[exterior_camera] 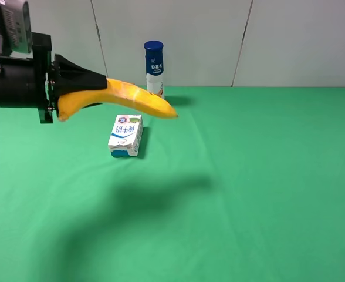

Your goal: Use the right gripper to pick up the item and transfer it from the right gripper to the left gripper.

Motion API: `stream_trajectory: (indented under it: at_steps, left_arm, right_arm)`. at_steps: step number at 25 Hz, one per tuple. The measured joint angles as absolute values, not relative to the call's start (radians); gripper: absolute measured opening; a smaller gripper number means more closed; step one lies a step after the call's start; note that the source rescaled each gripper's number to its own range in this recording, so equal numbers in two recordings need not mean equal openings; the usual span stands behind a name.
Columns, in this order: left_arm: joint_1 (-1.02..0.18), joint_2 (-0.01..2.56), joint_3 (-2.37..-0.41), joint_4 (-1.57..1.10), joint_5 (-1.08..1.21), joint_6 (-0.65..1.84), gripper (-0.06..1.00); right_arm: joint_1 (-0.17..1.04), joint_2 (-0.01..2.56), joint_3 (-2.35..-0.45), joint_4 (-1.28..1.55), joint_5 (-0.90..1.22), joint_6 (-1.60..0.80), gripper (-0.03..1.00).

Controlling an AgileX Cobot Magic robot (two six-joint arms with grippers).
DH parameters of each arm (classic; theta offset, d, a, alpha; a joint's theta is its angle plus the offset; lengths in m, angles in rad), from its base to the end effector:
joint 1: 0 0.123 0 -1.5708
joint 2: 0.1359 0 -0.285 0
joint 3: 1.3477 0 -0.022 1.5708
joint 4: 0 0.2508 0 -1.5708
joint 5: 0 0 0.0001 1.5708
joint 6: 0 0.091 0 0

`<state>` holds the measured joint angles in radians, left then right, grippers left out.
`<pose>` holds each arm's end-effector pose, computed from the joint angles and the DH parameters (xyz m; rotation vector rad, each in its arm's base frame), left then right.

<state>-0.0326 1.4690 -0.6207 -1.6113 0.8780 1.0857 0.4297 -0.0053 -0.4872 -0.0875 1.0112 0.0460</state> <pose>0.2481 -0.0782 0.2128 -0.1066 2.2896 -1.3007 0.0007 -0.0071 0.2780 -0.3813 1.9684 0.2013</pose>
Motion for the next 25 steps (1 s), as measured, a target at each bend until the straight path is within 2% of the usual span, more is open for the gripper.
stream_trajectory:
  at_steps: [17, 25]
  left_arm:
    - [-0.01, 1.469, -0.622, -1.612, 0.316, 1.092, 0.0]
    - [-0.01, 1.469, -0.622, -1.612, 0.132, 1.201, 0.0]
  right_arm:
    - [0.43, -0.005, -0.487, -0.086, 1.011, 0.046, 1.0]
    - [0.43, -0.005, -0.487, -0.086, 1.011, 0.046, 1.0]
